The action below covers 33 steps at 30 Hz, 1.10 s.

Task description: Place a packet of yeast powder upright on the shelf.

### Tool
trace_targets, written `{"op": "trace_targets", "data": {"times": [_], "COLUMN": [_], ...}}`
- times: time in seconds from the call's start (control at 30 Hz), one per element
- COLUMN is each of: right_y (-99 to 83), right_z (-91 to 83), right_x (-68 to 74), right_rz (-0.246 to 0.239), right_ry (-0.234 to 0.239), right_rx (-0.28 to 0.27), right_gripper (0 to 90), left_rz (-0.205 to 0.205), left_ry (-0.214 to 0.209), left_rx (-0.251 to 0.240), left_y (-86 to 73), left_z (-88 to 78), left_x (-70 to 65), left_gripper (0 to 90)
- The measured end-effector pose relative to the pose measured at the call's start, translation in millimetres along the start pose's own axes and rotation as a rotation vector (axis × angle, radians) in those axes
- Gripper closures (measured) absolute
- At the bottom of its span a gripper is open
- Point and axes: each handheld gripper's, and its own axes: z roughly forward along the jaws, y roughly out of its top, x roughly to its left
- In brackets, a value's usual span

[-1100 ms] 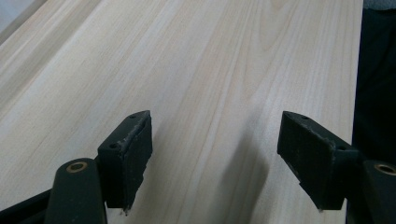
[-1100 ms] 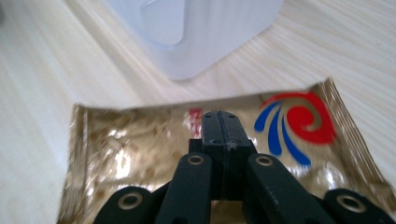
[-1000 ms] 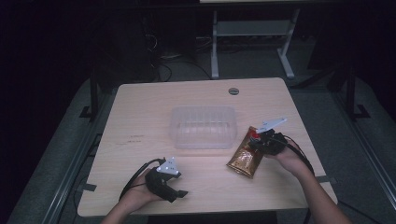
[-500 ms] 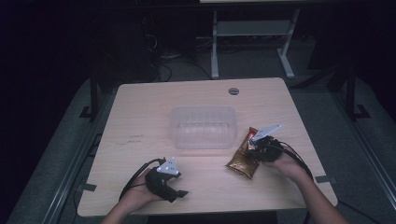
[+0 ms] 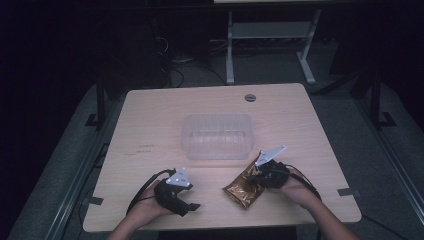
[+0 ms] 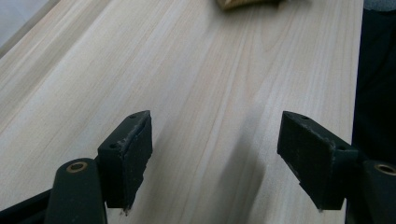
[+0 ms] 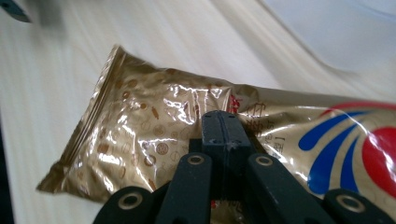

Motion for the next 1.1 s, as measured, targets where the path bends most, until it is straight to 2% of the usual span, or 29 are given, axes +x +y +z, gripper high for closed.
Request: {"op": "trace_targets", "data": {"times": [0.13,0.23,0.4,0.53,0.57,0.6,0.7,0.73,0.93,1.0,1.03,1.1], "right_y": [8.3,15.5,27.5,35.2,36.5,37.1,37.2,36.9,32.7,29.4,27.2,22.5], "right_z": [11.1,20.3,33.4,42.3,43.3,43.7,36.8,34.1,3.3,-7.2,-12.0,-21.5], "right_x": [16.5,28.6,42.8,51.2,52.0,52.3,53.6,52.2,41.0,33.8,29.8,23.6], "right_rz": [-0.035,-0.04,-0.062,-0.093,-0.088,-0.109,-0.08,-0.089,-0.015,0.019,0.03,0.063], "right_ry": [0.029,0.051,0.053,0.051,0.052,0.044,0.054,0.049,0.033,0.03,0.022,0.012], "right_rx": [-0.007,-0.013,-0.021,-0.021,-0.023,-0.023,-0.038,-0.044,-0.09,-0.104,-0.113,-0.116], "right_gripper": [89.8,89.8,89.8,89.8,89.8,89.8,89.3,86.4,67.5,61.2,58.1,52.8], "left_rz": [-0.002,0.009,-0.01,-0.002,-0.008,-0.003,-0.007,-0.007,-0.027,-0.013,-0.027,-0.027], "left_ry": [0.001,0.003,0.008,0.016,0.018,0.016,0.018,0.02,0.037,0.043,0.044,0.042], "left_rx": [-0.004,0.002,-0.021,-0.023,-0.028,-0.023,-0.036,-0.037,-0.071,-0.078,-0.096,-0.101], "left_y": [0.1,0.3,0.2,-0.5,-0.6,-0.5,-0.3,0.1,5.4,9.1,11.6,17.4], "left_z": [-0.5,-2.1,-6.9,-9.7,-9.6,-10.3,-11.0,-11.8,-17.4,-21.7,-23.0,-26.5], "left_x": [0.1,1.3,1.3,3.3,2.9,3.1,2.4,2.2,1.6,1.0,-0.8,-2.7], "left_gripper": [26.0,26.0,25.9,25.9,25.9,25.9,25.9,25.9,27.1,33.9,38.6,49.6]}}
